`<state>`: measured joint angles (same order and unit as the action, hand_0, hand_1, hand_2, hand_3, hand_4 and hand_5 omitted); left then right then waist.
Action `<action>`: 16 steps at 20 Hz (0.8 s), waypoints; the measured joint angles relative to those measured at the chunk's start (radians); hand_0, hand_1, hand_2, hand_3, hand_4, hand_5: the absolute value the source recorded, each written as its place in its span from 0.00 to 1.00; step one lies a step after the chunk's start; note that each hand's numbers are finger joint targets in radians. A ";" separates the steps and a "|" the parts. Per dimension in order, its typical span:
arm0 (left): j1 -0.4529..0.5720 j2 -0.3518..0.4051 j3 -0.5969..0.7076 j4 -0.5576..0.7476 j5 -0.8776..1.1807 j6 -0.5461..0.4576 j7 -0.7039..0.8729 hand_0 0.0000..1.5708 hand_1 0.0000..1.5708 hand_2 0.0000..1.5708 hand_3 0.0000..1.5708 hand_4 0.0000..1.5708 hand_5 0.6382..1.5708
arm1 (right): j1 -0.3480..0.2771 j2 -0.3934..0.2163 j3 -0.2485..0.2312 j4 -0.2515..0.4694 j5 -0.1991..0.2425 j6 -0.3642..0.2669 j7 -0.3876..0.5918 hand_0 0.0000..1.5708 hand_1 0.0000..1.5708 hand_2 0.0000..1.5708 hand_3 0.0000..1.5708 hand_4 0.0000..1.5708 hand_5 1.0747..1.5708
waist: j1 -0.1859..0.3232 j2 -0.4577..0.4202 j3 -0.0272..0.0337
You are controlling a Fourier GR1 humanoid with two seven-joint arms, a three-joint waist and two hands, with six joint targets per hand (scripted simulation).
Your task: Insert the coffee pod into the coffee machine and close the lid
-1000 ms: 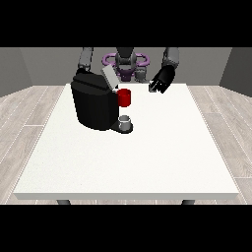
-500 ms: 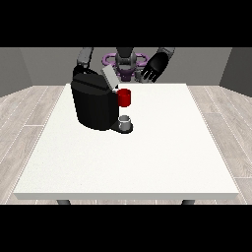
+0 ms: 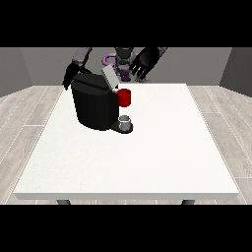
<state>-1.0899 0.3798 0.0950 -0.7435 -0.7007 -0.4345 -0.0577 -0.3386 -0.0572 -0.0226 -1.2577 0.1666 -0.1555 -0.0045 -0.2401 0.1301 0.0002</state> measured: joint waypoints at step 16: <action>-0.132 0.057 0.024 0.054 -0.025 0.004 -0.003 0.76 0.76 0.80 0.78 0.30 1.00 | -0.092 -0.026 -0.032 -0.015 -0.005 -0.008 0.004 0.00 0.00 0.00 0.00 0.10 1.00 | -0.050 0.144 -0.0001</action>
<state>-1.2218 0.4364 0.1185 -0.6893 -0.7262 -0.4310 -0.0610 -0.4302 -0.0837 -0.0547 -1.2729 0.1616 -0.1631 -0.0008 -0.2904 0.2738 0.0001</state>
